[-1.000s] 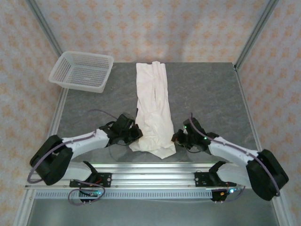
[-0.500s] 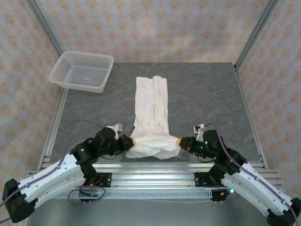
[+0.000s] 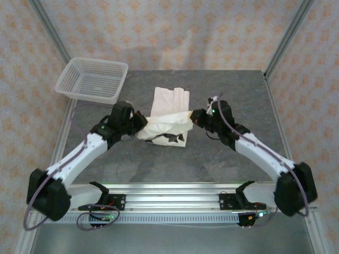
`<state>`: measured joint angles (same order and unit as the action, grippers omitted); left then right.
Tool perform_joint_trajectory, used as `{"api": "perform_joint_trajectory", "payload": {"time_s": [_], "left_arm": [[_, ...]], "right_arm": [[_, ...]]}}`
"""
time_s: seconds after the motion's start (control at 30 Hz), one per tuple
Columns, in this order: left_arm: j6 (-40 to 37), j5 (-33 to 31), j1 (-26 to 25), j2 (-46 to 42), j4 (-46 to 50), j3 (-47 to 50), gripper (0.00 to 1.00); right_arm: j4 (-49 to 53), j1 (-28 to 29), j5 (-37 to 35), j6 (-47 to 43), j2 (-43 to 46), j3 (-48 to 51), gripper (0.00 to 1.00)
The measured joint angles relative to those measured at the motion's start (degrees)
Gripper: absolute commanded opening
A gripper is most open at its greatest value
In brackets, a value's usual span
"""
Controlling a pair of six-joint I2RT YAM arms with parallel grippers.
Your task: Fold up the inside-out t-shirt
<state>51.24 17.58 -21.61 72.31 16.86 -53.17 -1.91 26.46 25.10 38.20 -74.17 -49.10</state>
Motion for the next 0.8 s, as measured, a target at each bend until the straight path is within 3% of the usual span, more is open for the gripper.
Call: {"api": "perform_joint_trajectory", "payload": {"time_s": [0.17,0.53,0.63,0.73,0.8], "left_arm": [[-4.9,0.2,2.3,13.5,-3.1,-10.1,0.00],[-8.3,5.0,6.8,35.3,-10.3,-24.0,0.00],[-9.3,6.2,6.8,42.1,-9.8,-32.2,0.22],[-9.3,8.0,7.3,49.1,-10.0,-40.3,0.48],[-9.0,9.4,8.2,51.4,-10.0,-42.5,0.55]], "right_arm": [[-4.6,-3.9,2.5,-1.3,-15.1,-9.0,0.00],[-6.3,-10.0,6.3,-2.8,-33.5,-26.6,0.02],[-5.4,-11.1,6.4,-3.3,-40.1,-32.9,0.33],[-2.4,-12.7,7.4,-3.3,-46.9,-40.3,0.48],[0.4,-14.0,8.0,-3.7,-49.2,-43.6,0.53]]}}
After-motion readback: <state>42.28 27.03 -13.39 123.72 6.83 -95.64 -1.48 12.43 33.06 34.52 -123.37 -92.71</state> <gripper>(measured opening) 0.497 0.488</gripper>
